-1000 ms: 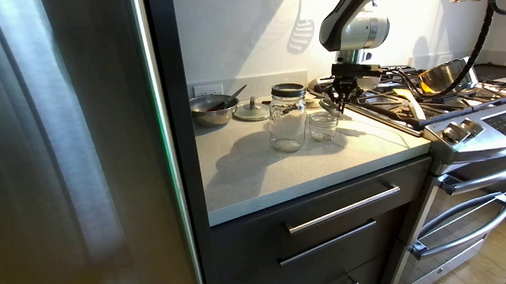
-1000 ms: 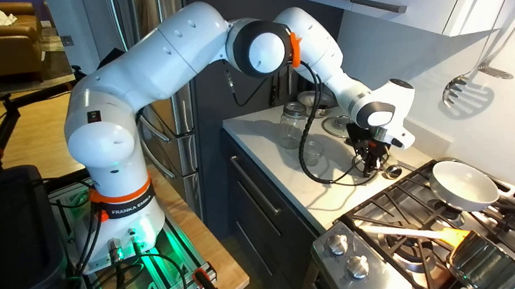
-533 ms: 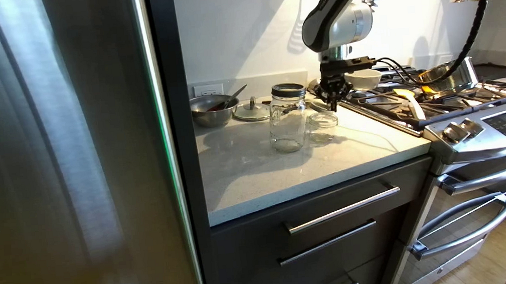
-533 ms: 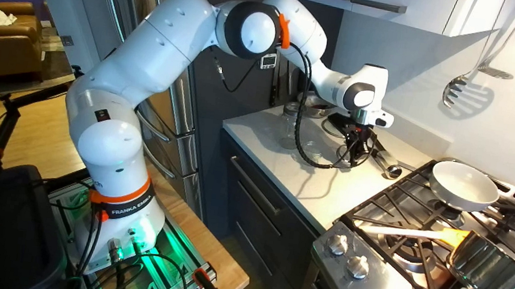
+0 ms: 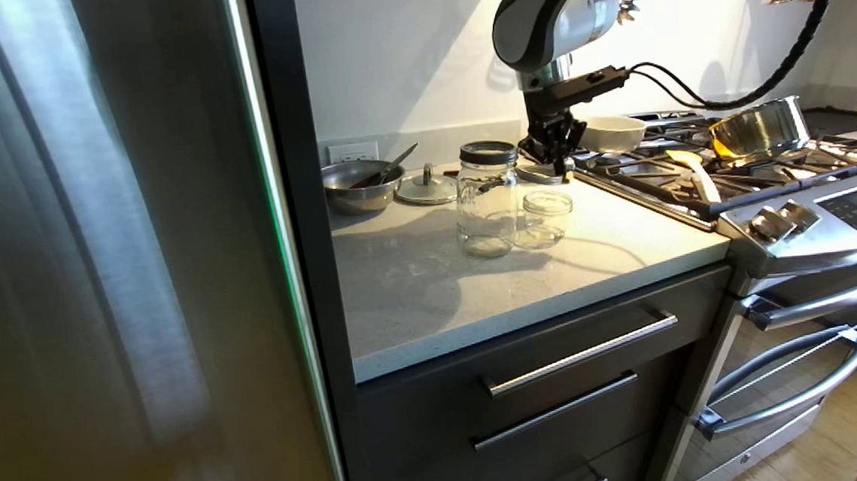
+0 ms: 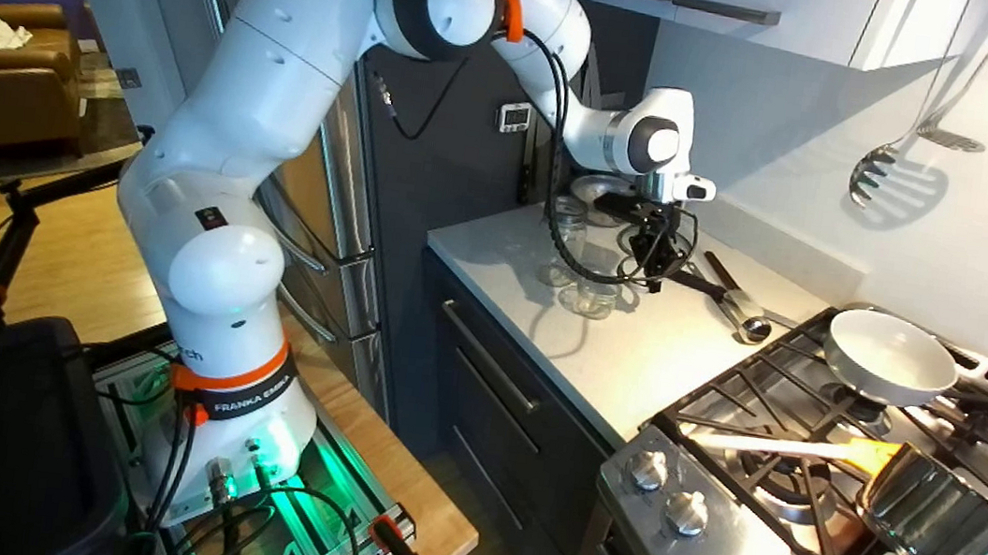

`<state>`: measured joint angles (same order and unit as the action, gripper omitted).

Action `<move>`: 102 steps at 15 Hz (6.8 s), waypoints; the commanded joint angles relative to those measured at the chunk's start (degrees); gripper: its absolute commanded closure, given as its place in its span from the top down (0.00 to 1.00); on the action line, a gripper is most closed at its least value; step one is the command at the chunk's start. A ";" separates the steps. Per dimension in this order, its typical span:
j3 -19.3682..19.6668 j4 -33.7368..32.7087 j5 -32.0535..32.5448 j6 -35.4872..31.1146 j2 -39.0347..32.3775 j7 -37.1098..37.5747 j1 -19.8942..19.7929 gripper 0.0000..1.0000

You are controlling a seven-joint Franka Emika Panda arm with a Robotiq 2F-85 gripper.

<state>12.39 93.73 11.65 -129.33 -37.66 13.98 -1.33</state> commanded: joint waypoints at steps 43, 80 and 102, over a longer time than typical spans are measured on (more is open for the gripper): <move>1.41 24.60 21.89 -15.64 13.49 -1.01 5.73 0.02; 0.69 22.35 26.70 -13.64 11.34 5.63 6.19 0.02; 1.10 21.08 27.37 -13.18 9.55 7.22 6.80 0.02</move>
<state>12.82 115.37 37.04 -142.66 -27.14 19.20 4.92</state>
